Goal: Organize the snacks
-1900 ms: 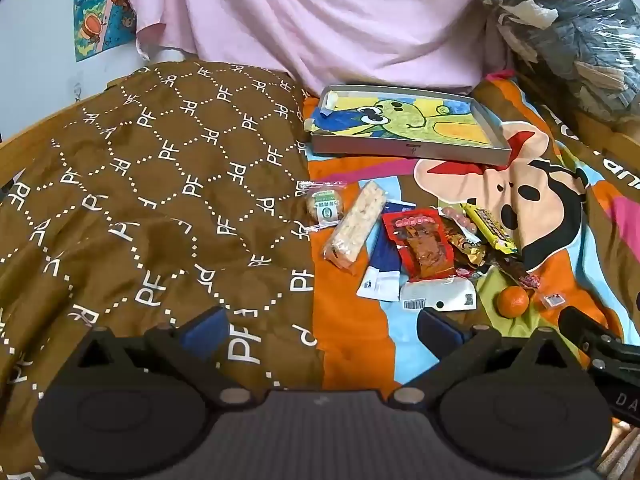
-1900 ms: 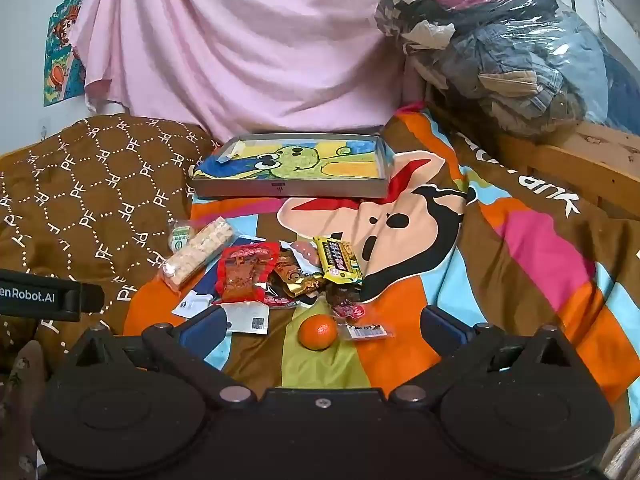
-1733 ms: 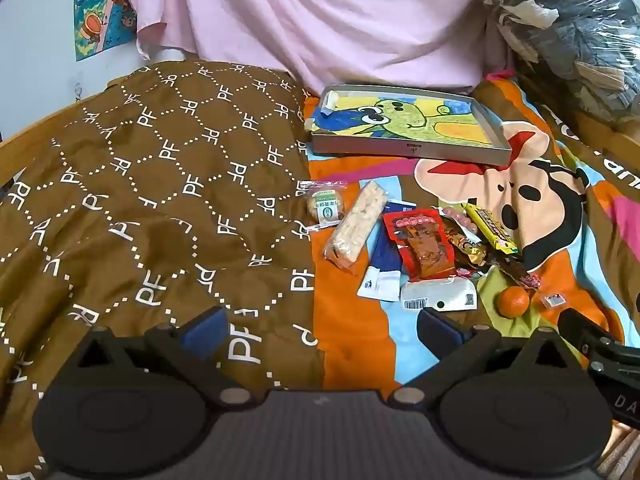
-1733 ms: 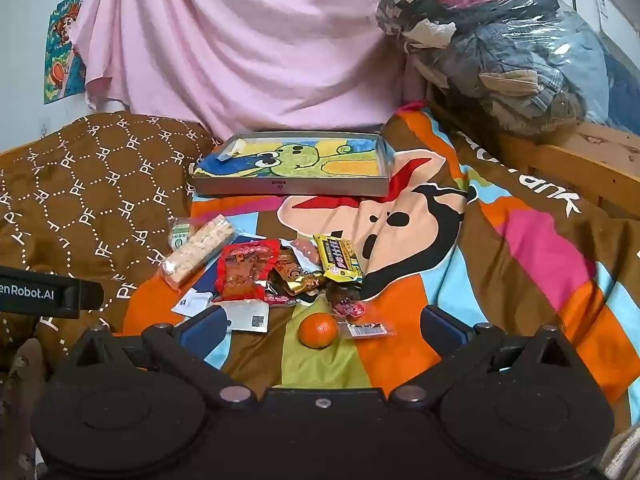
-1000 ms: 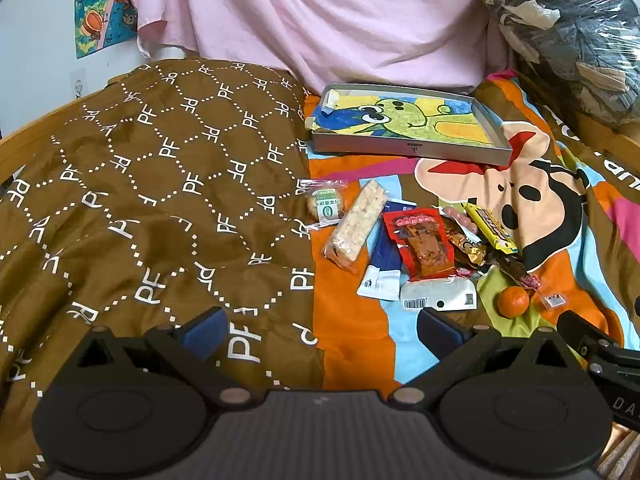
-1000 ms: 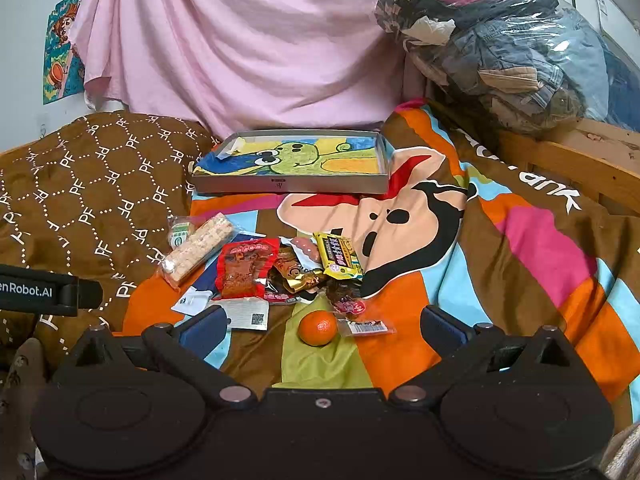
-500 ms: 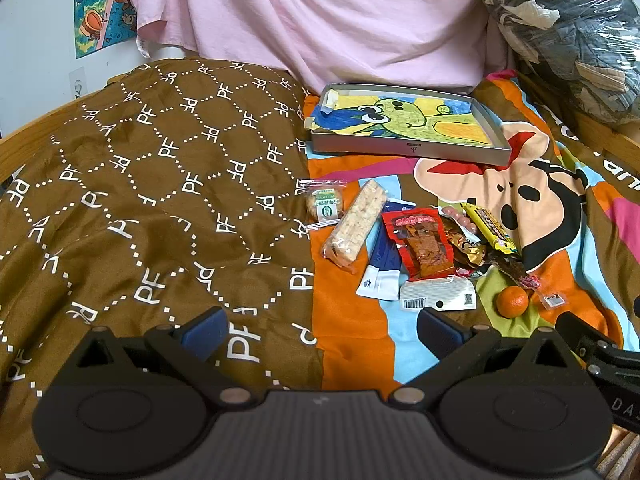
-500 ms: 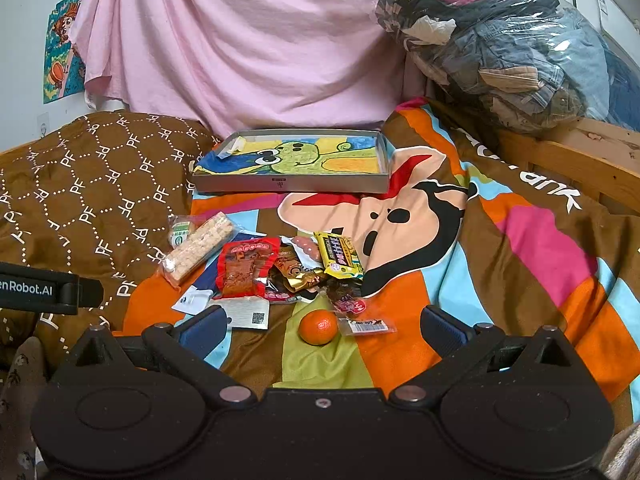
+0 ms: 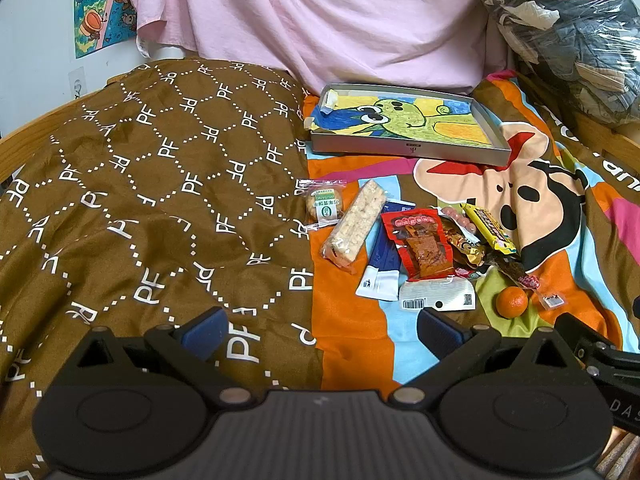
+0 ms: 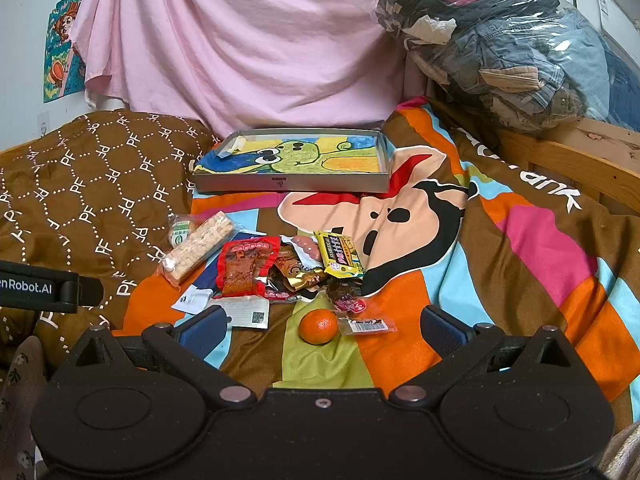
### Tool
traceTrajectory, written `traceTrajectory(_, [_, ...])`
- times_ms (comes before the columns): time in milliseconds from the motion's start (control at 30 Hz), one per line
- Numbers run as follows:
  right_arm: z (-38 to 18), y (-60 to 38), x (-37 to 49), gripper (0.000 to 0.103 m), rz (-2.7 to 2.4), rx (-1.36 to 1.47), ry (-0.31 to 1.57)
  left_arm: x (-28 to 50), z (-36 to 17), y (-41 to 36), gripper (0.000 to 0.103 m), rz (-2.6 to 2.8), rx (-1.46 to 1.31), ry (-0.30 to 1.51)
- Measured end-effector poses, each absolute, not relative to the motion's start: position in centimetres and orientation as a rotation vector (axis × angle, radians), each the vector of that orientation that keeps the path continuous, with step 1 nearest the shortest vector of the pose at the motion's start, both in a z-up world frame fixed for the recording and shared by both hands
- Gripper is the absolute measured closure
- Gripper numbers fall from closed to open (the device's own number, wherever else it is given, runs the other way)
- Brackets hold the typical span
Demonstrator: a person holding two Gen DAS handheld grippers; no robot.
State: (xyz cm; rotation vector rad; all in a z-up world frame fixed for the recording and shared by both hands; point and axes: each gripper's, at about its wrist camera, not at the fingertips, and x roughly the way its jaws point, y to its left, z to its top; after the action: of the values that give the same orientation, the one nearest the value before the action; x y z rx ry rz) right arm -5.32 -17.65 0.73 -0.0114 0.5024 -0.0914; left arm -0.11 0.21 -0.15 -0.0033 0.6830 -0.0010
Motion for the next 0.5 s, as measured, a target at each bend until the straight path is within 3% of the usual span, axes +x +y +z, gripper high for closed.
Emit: traceTrajectory(500, [0.98,-17.7,-5.31,0.001,-0.091,-0.012,0.504,-0.1,-0.14,0.23,0.0,-0.001,-0.004,0.684])
